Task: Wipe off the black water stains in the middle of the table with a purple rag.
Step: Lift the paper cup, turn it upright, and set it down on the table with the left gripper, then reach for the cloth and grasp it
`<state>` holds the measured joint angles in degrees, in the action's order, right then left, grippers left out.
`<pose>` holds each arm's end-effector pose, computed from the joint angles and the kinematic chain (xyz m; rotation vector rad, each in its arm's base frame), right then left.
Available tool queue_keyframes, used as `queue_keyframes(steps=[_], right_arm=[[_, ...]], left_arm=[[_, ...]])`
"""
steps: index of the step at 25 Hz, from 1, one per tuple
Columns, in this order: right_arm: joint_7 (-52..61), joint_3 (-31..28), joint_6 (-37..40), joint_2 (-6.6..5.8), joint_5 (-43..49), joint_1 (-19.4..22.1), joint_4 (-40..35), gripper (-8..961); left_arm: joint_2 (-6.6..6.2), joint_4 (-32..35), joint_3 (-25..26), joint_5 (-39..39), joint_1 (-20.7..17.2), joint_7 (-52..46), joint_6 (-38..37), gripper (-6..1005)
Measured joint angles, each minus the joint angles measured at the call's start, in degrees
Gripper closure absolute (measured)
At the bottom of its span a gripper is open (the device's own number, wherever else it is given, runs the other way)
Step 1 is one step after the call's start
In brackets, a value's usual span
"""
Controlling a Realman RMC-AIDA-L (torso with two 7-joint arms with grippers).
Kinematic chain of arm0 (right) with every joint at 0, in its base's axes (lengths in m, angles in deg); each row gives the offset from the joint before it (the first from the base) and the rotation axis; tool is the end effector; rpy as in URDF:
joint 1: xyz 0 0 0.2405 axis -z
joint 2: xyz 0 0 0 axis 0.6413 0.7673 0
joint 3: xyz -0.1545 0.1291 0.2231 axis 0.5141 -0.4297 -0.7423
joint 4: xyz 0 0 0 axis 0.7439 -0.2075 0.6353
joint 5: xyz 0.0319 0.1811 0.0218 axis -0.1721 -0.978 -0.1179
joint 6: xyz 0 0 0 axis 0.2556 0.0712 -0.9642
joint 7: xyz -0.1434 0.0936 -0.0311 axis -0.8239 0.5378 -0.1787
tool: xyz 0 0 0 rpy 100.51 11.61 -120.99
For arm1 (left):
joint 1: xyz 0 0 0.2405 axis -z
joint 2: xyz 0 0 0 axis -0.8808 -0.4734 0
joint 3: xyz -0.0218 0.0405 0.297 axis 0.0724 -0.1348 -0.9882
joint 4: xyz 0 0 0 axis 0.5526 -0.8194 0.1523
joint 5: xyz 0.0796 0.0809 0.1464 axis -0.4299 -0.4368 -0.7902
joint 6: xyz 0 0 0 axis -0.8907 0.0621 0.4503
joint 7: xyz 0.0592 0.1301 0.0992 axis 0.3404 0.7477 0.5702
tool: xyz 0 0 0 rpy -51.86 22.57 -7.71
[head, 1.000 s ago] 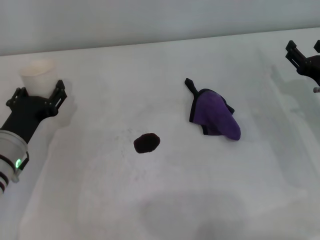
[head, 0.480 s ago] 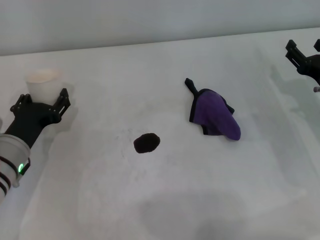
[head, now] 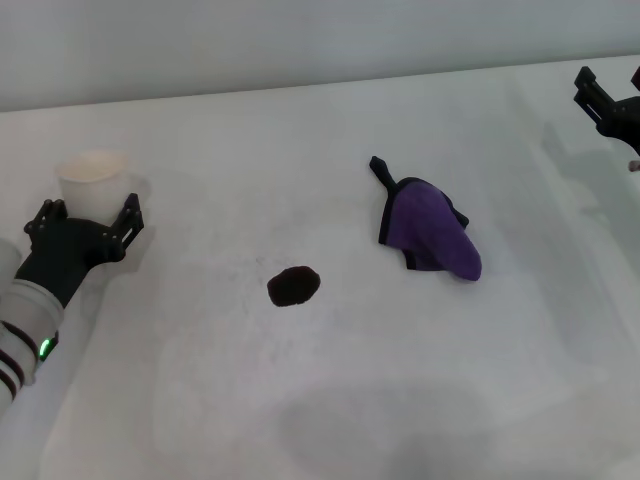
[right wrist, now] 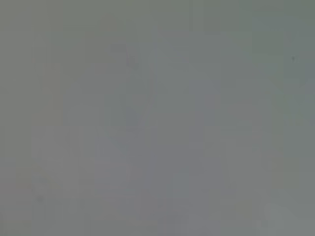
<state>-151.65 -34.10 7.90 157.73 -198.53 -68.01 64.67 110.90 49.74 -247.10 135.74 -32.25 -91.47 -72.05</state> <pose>0.3889 0.3806 0.0126 -1.5356 0.7901 0.6863 -0.3371 0.3663 -0.1029 -1.8707 -0.7429 -0.5014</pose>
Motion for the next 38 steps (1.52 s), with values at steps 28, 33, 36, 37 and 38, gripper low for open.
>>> queue_keyframes(steps=[28, 33, 36, 37, 38], right_arm=[[0.0, -0.1, 1.7, 0.11, -0.1, -1.7, -1.1, 113], [0.0, 0.2, 1.2, 0.17, 0.0, -1.3, -1.1, 113], [0.0, 0.4, 1.1, 0.18, 0.2, -1.1, -1.1, 113], [0.0, 0.5, 1.0, 0.18, 0.3, -1.0, -1.1, 113], [0.0, 0.5, 1.0, 0.17, 0.4, -1.0, -1.1, 113]], left_arm=[[0.09, 3.1, 0.1, 0.3, -3.3, 5.8, 0.0, 233], [0.07, 4.4, 0.3, 0.5, -4.3, 5.9, -0.1, 176], [0.07, 4.9, 1.1, 0.6, -5.4, 5.9, -0.6, 112], [0.04, 5.2, 1.7, 0.6, -6.0, 5.9, -0.7, 112], [0.02, 5.5, 2.1, 0.6, -6.4, 5.9, -0.7, 113]])
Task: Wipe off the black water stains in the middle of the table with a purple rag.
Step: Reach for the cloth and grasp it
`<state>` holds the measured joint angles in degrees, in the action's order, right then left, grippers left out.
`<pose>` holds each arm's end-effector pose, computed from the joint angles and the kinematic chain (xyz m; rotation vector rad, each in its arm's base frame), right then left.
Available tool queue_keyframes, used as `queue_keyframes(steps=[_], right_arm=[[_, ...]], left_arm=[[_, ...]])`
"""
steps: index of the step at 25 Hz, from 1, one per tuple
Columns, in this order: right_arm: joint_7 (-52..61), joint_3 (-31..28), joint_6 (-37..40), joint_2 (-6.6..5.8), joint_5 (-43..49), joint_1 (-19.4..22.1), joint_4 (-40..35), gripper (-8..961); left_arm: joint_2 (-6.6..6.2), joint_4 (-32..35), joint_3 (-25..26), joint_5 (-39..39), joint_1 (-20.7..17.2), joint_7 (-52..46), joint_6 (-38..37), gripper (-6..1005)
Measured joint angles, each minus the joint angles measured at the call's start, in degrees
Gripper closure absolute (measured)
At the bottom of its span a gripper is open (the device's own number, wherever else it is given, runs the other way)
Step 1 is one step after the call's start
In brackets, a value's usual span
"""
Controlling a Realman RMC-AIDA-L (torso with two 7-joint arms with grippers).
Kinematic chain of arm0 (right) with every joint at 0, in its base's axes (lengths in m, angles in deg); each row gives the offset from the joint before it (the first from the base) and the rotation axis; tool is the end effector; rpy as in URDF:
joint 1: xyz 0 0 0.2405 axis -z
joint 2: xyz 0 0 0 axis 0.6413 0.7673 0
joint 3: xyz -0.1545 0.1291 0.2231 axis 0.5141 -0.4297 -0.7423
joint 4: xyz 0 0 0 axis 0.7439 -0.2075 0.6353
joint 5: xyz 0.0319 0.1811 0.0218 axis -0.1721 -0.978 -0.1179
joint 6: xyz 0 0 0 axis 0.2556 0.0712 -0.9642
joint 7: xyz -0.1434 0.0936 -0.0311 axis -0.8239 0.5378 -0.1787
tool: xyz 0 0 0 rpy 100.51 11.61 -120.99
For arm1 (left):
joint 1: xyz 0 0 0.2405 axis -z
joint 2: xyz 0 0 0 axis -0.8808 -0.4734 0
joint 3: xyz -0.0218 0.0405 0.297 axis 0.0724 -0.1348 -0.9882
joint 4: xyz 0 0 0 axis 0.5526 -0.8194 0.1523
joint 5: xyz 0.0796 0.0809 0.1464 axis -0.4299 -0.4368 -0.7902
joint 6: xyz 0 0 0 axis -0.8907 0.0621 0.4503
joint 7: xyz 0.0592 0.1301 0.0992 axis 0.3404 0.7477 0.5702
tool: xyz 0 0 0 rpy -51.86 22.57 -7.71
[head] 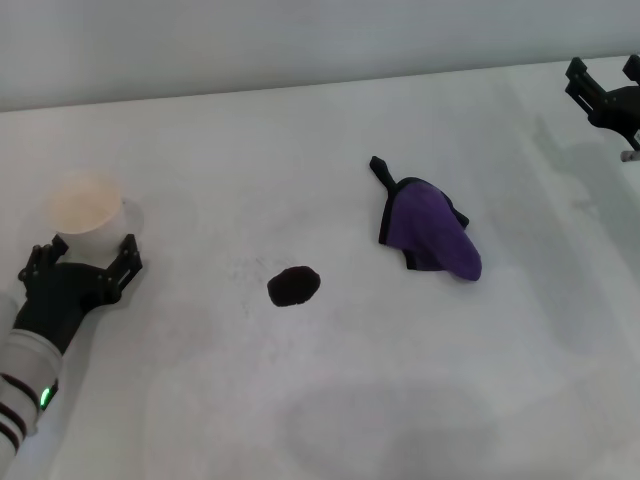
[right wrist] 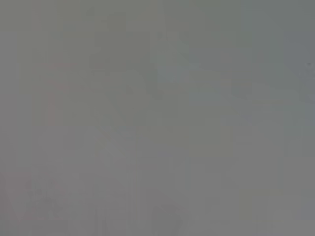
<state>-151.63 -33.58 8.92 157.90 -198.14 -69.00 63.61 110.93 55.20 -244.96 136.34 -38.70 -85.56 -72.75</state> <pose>0.3818 0.3891 0.0120 -1.5575 0.7693 0.6833 -0.3534 0.3296 -0.1118 -1.8257 -0.8043 -0.4796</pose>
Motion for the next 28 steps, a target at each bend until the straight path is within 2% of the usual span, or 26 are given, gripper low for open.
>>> queue_keyframes(steps=[7, 13, 18, 20, 22, 26, 28], right_arm=[[0.1, 2.1, -0.3, 0.08, 0.1, 0.0, 0.6, 112], [3.2, 3.7, -7.4, 0.3, 0.6, 2.2, 2.5, 113], [13.8, 9.7, -8.7, -0.37, 6.4, 4.0, 0.4, 113], [20.7, 13.1, -8.6, -0.59, 9.0, 4.9, -2.8, 114], [30.9, 17.5, -6.9, -0.95, 13.7, 5.8, -8.6, 117], [50.6, 26.7, -0.2, -1.19, 27.2, 7.5, -27.3, 121], [58.8, 29.4, 2.4, -1.13, 34.5, 7.9, -34.9, 124]], left_arm=[[-0.04, 2.1, -0.1, -0.9, -2.8, 0.2, -2.1, 115], [-0.08, 2.1, -0.1, -5.6, -5.2, 0.2, -3.0, 116], [-0.1, 2.4, -0.1, -7.5, -11.1, 0.2, -10.3, 116], [-0.08, 2.4, -0.1, -7.5, -12.3, 0.2, -12.1, 116], [-0.08, 2.5, -0.1, -7.5, -15.3, 0.1, -16.7, 116], [-0.21, 2.4, -0.2, -7.4, -16.8, -0.2, -18.2, 116], [-0.27, 2.2, 0.0, -7.4, -17.1, -0.3, -18.5, 116]])
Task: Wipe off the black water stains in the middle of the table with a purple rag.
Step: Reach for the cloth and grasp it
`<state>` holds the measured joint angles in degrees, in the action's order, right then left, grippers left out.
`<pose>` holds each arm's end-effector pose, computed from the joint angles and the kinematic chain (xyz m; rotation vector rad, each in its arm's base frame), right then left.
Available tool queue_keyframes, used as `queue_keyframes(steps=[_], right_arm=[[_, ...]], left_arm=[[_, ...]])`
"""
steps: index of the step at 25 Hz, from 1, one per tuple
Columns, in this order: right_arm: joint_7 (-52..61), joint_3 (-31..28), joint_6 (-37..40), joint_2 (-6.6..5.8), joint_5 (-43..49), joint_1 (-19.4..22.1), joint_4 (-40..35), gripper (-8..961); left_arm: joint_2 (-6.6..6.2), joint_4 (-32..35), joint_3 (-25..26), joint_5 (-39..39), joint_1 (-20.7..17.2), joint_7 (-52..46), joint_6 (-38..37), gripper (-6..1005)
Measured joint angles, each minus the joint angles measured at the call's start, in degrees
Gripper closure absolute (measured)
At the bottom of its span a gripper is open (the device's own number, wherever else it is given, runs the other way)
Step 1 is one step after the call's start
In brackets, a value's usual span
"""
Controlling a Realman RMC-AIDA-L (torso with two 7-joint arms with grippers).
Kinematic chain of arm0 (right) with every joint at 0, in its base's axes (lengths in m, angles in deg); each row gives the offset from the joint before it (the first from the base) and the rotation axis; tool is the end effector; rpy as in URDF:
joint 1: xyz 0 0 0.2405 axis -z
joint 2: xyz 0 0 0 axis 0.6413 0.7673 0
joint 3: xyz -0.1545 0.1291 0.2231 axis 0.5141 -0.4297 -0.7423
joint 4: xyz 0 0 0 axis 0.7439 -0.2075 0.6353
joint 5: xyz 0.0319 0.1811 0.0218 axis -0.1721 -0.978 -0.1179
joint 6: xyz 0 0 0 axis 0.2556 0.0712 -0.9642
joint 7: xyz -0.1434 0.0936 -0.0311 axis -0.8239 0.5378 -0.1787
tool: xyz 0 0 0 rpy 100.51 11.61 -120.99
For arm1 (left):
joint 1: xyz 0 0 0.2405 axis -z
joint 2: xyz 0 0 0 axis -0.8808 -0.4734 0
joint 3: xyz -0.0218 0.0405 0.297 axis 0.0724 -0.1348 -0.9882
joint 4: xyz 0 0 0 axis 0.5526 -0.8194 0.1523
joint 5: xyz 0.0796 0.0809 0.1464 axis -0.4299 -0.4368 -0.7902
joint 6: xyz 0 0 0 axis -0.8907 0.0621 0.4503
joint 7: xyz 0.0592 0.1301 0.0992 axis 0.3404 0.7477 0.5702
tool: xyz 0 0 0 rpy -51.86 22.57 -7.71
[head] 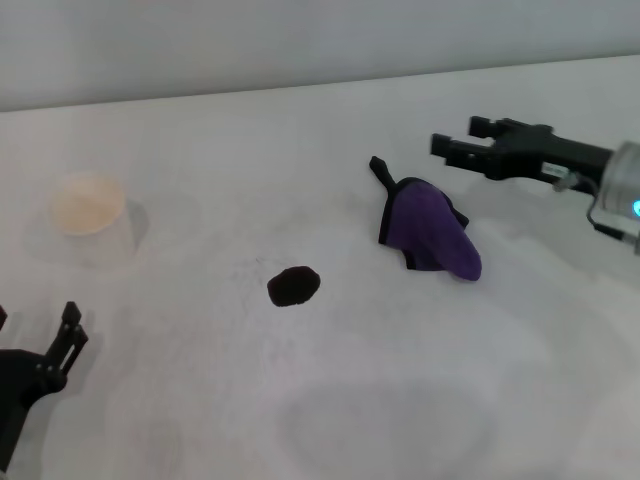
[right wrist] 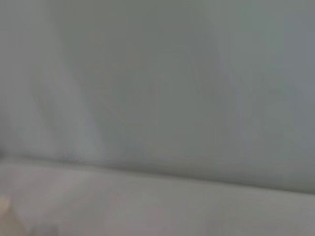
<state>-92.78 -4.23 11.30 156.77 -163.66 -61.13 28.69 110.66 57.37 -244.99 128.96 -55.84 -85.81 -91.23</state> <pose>0.3257 0.3703 -0.0286 -2.2306 0.9780 0.6649 -0.3770 0.2303 -0.0891 -1.6845 -0.7724 -0.5998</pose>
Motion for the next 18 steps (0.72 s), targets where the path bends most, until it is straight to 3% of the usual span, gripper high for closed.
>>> queue_keyframes(steps=[5, 9, 13, 18], right_arm=[[28.9, 6.4, 3.4, 0.07, 28.2, -0.3, -21.4, 127], [46.1, 11.1, 1.0, 0.15, 44.4, -0.4, -33.7, 128], [53.8, 14.5, -1.7, 0.2, 50.0, -0.6, -37.3, 129], [57.0, 17.9, -1.5, 0.3, 52.1, -0.9, -34.0, 141]], left_arm=[[-0.14, -1.3, 0.4, 0.0, 0.1, 0.0, -1.8, 117], [-0.23, -2.2, 1.7, 0.2, 0.7, 0.0, -3.3, 117], [-0.32, -2.4, 2.8, 0.4, 1.0, 0.2, -6.2, 117], [-0.39, -3.5, 2.9, 0.4, 2.2, 0.3, -8.7, 117]])
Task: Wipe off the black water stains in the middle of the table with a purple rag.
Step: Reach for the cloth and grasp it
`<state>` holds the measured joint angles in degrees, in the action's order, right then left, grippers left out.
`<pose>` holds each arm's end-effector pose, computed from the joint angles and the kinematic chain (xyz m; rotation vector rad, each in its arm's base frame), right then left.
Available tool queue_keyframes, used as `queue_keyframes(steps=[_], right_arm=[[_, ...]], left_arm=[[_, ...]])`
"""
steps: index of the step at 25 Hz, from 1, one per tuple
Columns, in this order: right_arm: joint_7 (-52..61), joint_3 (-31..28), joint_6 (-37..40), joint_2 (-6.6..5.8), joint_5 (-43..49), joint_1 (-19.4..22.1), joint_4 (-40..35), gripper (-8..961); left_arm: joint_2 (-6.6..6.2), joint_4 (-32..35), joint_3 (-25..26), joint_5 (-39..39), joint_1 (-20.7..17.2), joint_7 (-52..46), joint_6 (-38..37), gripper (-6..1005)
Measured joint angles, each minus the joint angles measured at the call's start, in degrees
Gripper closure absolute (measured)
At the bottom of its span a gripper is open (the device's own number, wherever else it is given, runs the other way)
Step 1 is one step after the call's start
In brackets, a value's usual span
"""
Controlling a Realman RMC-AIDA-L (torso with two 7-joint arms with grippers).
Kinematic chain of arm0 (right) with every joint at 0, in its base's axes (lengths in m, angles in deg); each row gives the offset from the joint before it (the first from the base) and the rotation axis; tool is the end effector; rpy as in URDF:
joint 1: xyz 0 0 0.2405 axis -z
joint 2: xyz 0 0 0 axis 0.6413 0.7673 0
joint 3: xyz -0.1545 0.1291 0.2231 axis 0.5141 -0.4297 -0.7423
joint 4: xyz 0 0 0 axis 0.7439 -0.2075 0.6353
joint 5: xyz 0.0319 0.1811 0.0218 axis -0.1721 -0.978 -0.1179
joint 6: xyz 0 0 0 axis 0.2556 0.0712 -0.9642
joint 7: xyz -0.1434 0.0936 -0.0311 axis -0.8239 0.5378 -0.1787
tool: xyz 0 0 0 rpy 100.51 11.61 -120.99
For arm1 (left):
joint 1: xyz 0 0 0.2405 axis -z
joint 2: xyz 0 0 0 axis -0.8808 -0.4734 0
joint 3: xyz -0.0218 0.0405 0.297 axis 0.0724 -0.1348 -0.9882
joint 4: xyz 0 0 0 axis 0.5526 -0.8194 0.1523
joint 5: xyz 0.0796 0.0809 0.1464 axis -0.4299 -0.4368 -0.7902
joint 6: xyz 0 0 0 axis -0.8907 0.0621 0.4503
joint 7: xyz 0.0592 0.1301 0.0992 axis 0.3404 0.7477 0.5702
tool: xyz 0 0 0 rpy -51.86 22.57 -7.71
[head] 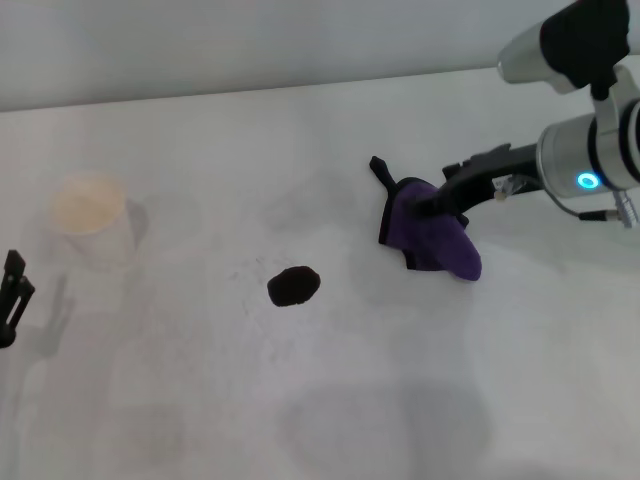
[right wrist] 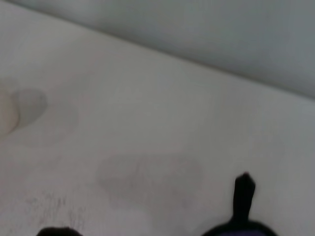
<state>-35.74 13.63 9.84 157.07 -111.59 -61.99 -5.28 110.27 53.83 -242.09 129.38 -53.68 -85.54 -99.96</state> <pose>0.2856 0.3689 -0.0472 -2.3811 1.0151 -0.0453 -0.3706 0.2489 -0.0521 -1.5901 -0.6045 -0.6695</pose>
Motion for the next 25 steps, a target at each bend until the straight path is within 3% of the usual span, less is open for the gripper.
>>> queue_keyframes(steps=[14, 20, 25], right_arm=[[0.3, 1.1, 2.9, 0.4, 2.2, -5.3, 9.7, 139], [1.8, 1.1, 3.2, 0.4, 3.3, -5.8, 10.2, 276], [2.4, 1.2, 2.8, 0.38, 3.4, -6.0, 10.4, 488]], left_arm=[[0.02, -2.5, -0.4, -0.4, 3.1, -0.1, 0.3, 117], [0.02, -3.2, -0.2, -0.3, 3.2, 0.0, 0.3, 117], [0.02, -3.9, -0.1, -0.2, 3.7, -0.2, 0.3, 118]])
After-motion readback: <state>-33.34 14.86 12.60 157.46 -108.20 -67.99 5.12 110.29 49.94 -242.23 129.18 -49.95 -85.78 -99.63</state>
